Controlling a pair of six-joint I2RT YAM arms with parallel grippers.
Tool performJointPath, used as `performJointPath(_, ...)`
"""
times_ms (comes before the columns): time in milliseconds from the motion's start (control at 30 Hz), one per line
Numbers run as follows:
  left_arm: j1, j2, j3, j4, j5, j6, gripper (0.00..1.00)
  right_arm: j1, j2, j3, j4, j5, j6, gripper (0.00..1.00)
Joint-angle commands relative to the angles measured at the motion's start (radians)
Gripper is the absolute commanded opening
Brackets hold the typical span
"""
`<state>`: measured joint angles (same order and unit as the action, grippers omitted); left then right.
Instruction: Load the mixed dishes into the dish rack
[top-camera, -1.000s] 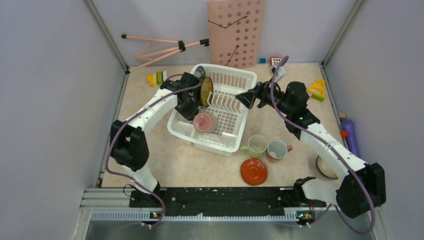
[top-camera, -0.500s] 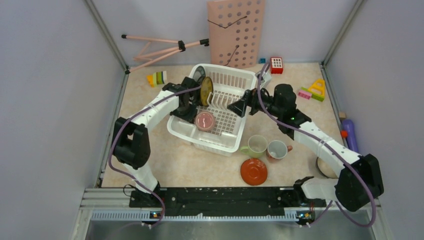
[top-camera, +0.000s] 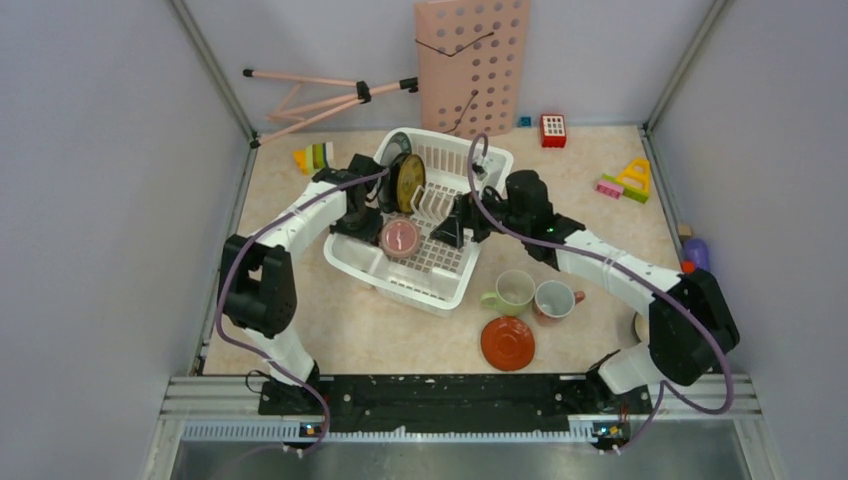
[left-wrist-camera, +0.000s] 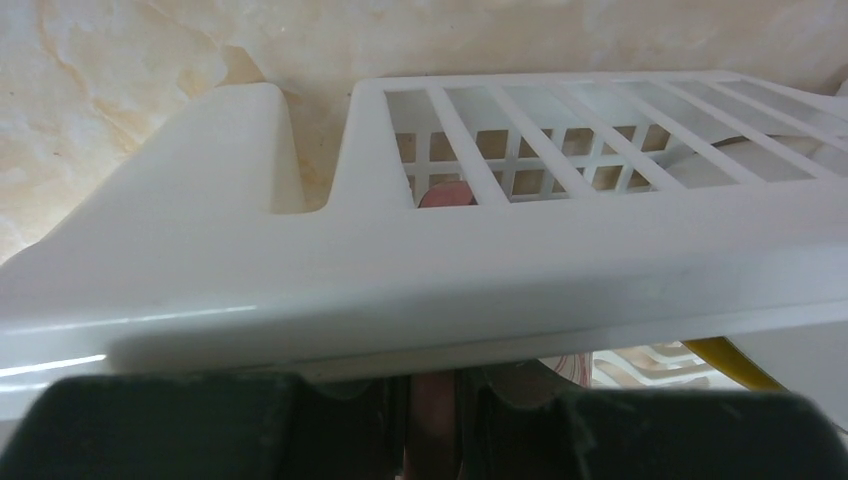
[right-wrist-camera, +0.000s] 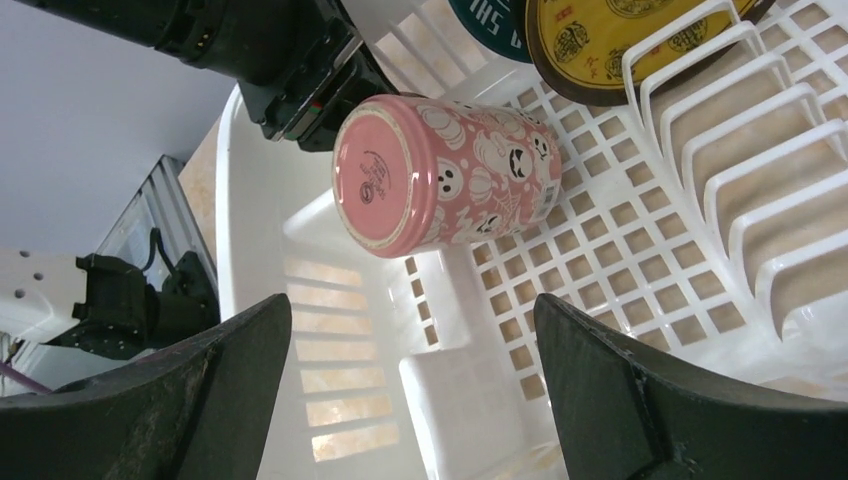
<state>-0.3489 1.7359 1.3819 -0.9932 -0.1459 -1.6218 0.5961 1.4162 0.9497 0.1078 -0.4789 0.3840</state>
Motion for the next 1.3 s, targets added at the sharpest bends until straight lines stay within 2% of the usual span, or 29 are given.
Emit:
performJointPath(0, 0.010, -0.016, 0.036, 0.054, 0.084, 0.000, 0.14, 0.028, 0.064, 0.098, -0.041, 0.013, -0.040, 0.90)
performJointPath(67, 0.010, 0.015, 0.072, 0.048, 0.111, 0.060, 0.21, 0.033, 0.088, 0.112, -0.056, 0.008, -0.045, 0.90)
performJointPath(167, 0.008, 0.069, 0.159, -0.050, 0.092, 0.103, 0.29, 0.034, 0.115, 0.130, -0.065, 0.024, -0.047, 0.90)
performJointPath(233, 0.008, 0.075, 0.188, -0.079, 0.077, 0.115, 0.30, 0.036, 0.141, 0.157, -0.091, 0.024, -0.051, 0.90)
performJointPath(600, 0.009, 0.032, 0.183, -0.090, 0.059, 0.151, 0.54, 0.027, 0.259, 0.255, -0.191, 0.042, -0.088, 0.90)
performJointPath(900, 0.007, -0.141, 0.141, -0.089, 0.023, 0.216, 0.57, 0.027, 0.272, 0.300, -0.269, 0.060, -0.123, 0.87)
performJointPath(1033, 0.011, -0.254, 0.096, -0.074, -0.061, 0.291, 0.57, 0.029, 0.272, 0.294, -0.268, 0.062, -0.108, 0.87)
performJointPath(1133, 0.011, -0.345, 0.045, -0.021, -0.193, 0.418, 0.54, 0.042, 0.301, 0.330, -0.296, 0.097, -0.084, 0.86)
performJointPath(1200, 0.020, -0.410, -0.016, 0.059, -0.253, 0.565, 0.50, 0.051, 0.315, 0.343, -0.291, 0.107, -0.050, 0.83)
performJointPath(1267, 0.065, -0.463, -0.068, 0.103, -0.269, 0.641, 0.51, 0.060, 0.322, 0.341, -0.268, 0.107, -0.010, 0.80)
